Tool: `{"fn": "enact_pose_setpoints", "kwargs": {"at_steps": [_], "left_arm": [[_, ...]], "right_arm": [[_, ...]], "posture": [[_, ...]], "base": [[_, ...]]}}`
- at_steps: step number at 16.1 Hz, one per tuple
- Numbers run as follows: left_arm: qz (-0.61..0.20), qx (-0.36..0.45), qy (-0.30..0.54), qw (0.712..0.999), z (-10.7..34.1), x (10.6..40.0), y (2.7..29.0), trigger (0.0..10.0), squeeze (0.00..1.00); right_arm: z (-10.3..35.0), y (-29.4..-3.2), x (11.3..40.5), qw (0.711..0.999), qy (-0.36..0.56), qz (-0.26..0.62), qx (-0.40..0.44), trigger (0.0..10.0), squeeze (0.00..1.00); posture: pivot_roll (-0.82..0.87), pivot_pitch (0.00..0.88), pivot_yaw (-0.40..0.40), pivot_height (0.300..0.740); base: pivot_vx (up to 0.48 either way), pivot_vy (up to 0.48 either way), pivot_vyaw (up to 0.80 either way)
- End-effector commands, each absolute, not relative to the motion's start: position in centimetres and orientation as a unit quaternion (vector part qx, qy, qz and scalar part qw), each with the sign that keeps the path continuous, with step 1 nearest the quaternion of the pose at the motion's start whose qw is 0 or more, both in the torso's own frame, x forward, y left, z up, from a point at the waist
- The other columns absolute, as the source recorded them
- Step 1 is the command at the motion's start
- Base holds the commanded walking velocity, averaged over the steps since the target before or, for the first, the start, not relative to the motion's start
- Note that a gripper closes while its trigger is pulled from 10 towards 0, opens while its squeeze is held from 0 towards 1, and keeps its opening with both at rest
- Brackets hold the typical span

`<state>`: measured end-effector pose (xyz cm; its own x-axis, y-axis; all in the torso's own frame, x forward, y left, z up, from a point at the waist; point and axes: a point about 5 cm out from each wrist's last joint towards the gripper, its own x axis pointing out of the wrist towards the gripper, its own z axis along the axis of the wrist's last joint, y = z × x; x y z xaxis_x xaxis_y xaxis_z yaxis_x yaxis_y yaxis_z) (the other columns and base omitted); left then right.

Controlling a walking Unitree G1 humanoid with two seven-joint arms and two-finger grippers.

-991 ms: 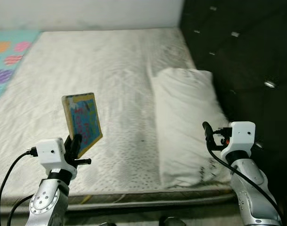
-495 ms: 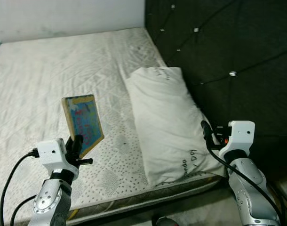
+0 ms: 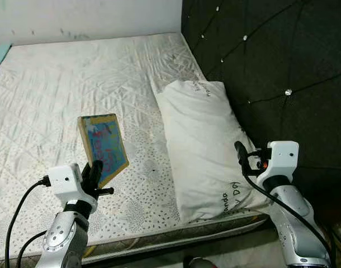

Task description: Clean up the room

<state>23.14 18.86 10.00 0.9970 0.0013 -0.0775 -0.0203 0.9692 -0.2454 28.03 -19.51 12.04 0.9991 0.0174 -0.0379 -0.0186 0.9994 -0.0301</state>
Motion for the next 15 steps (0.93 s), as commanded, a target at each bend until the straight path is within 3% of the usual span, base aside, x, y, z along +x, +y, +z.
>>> {"fn": "enact_pose_setpoints", "kwargs": {"at_steps": [1, 12, 15], "left_arm": [[0.004, -0.125, 0.023, 0.992, 10.72, 23.07, 18.77, 10.0, 0.0], [0.008, -0.133, 0.024, 0.991, 10.8, 23.22, 18.72, 10.0, 0.0], [0.009, -0.134, 0.025, 0.991, 10.79, 23.21, 18.71, 10.0, 0.0]], "right_arm": [[12.15, -19.4, 28.05, 1.0, 0.021, 0.013, -0.014, 10.0, 0.0], [12.05, -18.88, 28.14, 0.999, 0.021, 0.023, -0.019, 10.0, 0.0], [11.98, -18.73, 28.13, 0.999, 0.023, 0.026, -0.02, 10.0, 0.0]], "posture": [[-0.16, 0.153, 0.019, 0.74], [-0.16, 0.166, 0.022, 0.74], [-0.16, 0.167, 0.02, 0.74]], "base": [[0.0, 0.0, 0.0], [0.0, 0.0, 0.0], [0.0, 0.0, 0.67]]}}
